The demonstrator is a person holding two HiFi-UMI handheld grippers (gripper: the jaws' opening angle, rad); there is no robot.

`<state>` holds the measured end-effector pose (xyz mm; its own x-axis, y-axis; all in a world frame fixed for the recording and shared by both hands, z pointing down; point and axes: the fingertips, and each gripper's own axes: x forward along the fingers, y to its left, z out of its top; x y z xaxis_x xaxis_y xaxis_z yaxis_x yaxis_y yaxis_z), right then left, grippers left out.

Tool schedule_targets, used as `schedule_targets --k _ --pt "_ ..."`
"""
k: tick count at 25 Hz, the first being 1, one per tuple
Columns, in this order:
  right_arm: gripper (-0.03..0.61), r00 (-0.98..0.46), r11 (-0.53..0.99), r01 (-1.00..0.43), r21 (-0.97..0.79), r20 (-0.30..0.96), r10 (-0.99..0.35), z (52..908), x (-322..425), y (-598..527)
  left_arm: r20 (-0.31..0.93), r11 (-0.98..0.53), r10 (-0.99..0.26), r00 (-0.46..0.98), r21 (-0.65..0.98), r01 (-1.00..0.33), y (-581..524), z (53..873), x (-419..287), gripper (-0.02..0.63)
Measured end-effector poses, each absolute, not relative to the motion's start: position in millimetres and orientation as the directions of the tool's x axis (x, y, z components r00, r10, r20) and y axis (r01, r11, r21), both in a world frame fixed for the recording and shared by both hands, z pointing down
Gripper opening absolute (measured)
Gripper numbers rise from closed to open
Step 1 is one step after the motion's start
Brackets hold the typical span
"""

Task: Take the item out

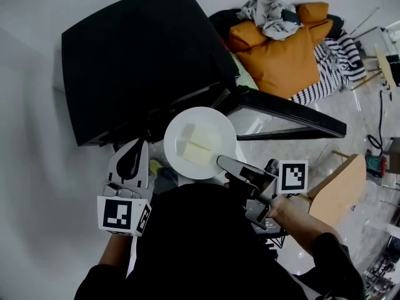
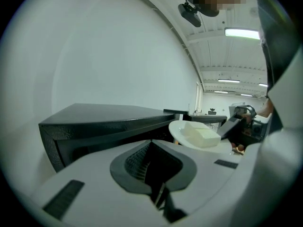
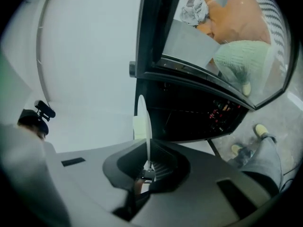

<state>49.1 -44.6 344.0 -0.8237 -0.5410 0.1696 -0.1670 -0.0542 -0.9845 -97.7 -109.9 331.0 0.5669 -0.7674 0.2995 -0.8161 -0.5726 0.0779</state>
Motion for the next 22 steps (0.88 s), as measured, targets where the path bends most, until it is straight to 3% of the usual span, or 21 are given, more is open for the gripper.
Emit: schedule_targets --k 11,22 --pt "0.018 -0.824 0.004 -0.142 -0.99 0.116 -0.554 285 39 -66 0.247 -0.579 -0.777 0.579 0.078 -0.811 -122 301 -99 0.008" --pt "0.018 -0.819 -0.032 -0.207 -0.978 0.191 -0.54 299 24 -84 0.225 -0.564 -0.792 0.567 0.087 -0.821 -132 291 -113 0.008"
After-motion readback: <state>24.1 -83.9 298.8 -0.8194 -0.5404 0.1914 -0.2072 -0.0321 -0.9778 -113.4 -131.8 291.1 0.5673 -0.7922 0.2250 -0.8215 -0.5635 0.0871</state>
